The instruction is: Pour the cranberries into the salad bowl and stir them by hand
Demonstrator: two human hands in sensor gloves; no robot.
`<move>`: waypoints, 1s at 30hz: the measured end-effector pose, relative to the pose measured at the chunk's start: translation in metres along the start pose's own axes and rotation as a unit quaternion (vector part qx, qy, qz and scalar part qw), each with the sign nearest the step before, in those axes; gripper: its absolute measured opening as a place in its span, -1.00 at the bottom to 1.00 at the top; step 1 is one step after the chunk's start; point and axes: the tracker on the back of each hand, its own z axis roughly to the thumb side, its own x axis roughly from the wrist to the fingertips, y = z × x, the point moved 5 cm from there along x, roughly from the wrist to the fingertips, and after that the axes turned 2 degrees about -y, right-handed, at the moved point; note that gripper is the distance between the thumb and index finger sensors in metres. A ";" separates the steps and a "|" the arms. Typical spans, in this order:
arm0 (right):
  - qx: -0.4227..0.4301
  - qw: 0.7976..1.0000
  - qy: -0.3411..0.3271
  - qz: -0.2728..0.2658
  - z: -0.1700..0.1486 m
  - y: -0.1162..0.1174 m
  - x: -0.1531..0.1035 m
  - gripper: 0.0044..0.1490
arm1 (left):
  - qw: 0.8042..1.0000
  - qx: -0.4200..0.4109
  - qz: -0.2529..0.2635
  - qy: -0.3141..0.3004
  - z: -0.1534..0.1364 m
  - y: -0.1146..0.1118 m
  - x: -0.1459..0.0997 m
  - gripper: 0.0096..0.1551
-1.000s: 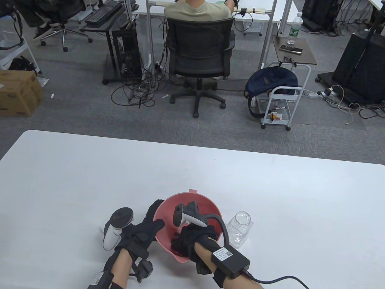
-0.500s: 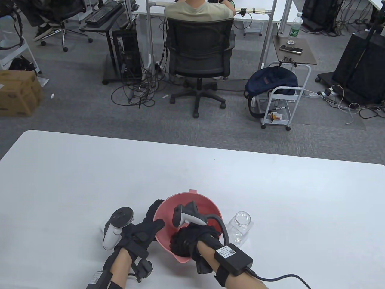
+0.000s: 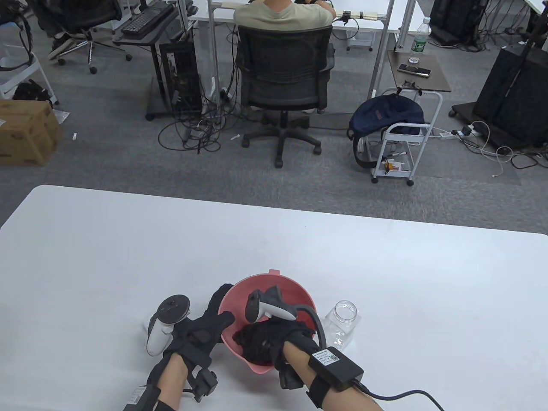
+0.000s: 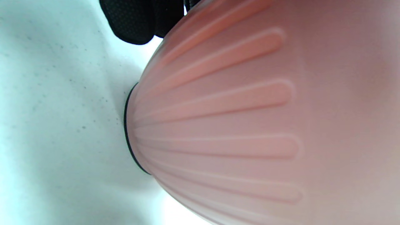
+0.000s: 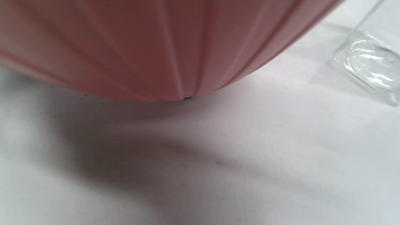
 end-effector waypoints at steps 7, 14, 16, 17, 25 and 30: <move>-0.007 1.000 0.009 0.000 0.000 0.001 0.000 -0.23 | 1.000 -0.003 0.000 -0.001 0.000 0.000 0.000 -0.16; -0.008 1.000 0.012 -0.010 0.000 -0.001 0.000 -0.24 | 1.000 -0.008 0.002 -0.002 0.000 -0.001 0.000 -0.16; -0.009 1.000 0.014 -0.006 0.000 0.000 0.000 -0.20 | 1.000 -0.010 0.002 -0.003 0.000 -0.001 0.000 -0.16; -0.009 1.000 0.015 -0.005 -0.001 0.000 -0.001 -0.18 | 1.000 -0.010 0.003 -0.003 0.000 -0.001 -0.001 -0.16; -0.007 1.000 0.022 0.000 -0.001 0.000 -0.002 0.01 | 1.000 -0.017 0.009 -0.002 -0.001 -0.002 -0.001 -0.17; 0.002 1.000 0.023 -0.006 -0.002 -0.002 -0.003 0.14 | 1.000 -0.017 0.009 -0.001 -0.001 -0.003 -0.001 -0.17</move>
